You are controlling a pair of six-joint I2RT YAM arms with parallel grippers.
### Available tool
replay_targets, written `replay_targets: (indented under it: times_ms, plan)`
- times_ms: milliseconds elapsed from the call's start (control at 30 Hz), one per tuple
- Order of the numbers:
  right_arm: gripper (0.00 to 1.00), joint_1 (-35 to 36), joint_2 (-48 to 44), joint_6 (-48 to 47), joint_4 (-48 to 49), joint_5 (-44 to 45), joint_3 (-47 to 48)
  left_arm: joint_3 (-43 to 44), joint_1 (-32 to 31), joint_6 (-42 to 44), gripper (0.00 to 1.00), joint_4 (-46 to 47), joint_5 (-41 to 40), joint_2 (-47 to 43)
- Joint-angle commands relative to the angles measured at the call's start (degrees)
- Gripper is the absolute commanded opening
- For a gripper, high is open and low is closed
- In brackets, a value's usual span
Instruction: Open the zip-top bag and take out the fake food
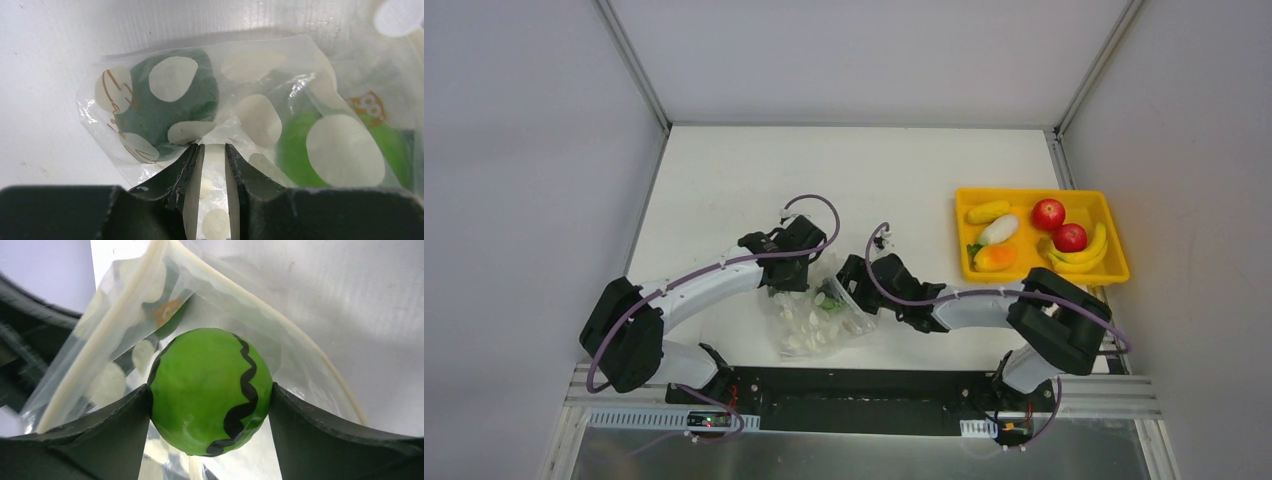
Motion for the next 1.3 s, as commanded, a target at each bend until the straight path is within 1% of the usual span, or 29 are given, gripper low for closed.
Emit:
replay_targets:
  times_ms: [0,133,267,333,433,500,567,633,733,833,933,1033,1133,1267]
  plan:
    - [0.68,0.1,-10.6,-3.0,-13.8,2.8,0.7,1.8,1.0,-0.7,0.24,-1.9,-3.2,2.7]
    - [0.68,-0.1,-19.1,-5.7,-29.1,5.9,2.2,2.5,1.1,-0.6,0.24,-1.9,-2.8,3.1]
    - [0.68,-0.5,-27.9,-8.4,-44.5,10.8,5.6,3.5,1.1,-0.1,0.24,-2.9,-2.6,1.6]
    - [0.69,-1.1,-32.3,-9.4,-52.8,14.2,7.6,4.1,1.1,0.2,0.27,-3.9,-2.8,-0.1]
    - [0.7,-3.5,-36.5,-11.0,-62.0,18.5,11.3,5.3,1.1,1.1,0.33,-6.1,-3.3,-4.1]
    - [0.7,-7.3,-38.4,-12.3,-67.4,21.1,13.5,6.3,1.1,1.8,0.39,-8.0,-4.1,-7.2]
    - [0.7,-12.3,-39.6,-14.4,-71.0,22.6,15.3,7.5,1.1,2.7,0.47,-10.1,-4.9,-10.6]
    - [0.7,-18.4,-40.3,-17.2,-73.1,23.1,16.6,8.1,1.1,4.0,0.54,-12.0,-6.2,-14.2]
    - [0.7,-29.5,-40.0,-22.2,-73.8,23.3,18.0,8.3,1.1,6.5,0.62,-14.1,-8.5,-20.0]
    - [0.72,-40.3,-37.9,-27.1,-72.2,22.6,19.0,7.4,1.1,9.5,0.7,-15.6,-10.9,-25.6]
    - [0.73,-49.8,-34.9,-30.4,-69.5,21.4,20.0,5.8,1.1,12.5,0.77,-16.3,-13.4,-30.9]
    - [0.75,-56.3,-31.3,-31.7,-65.9,20.4,20.7,3.2,1.1,14.6,0.81,-15.7,-15.8,-35.7]
    - [0.79,-61.0,-27.3,-32.0,-63.6,19.4,21.4,0.0,1.1,15.4,0.84,-14.3,-18.2,-39.5]
    - [0.86,-64.1,-22.7,-31.8,-62.9,17.6,22.2,-2.3,1.1,14.9,0.85,-12.9,-18.1,-41.1]
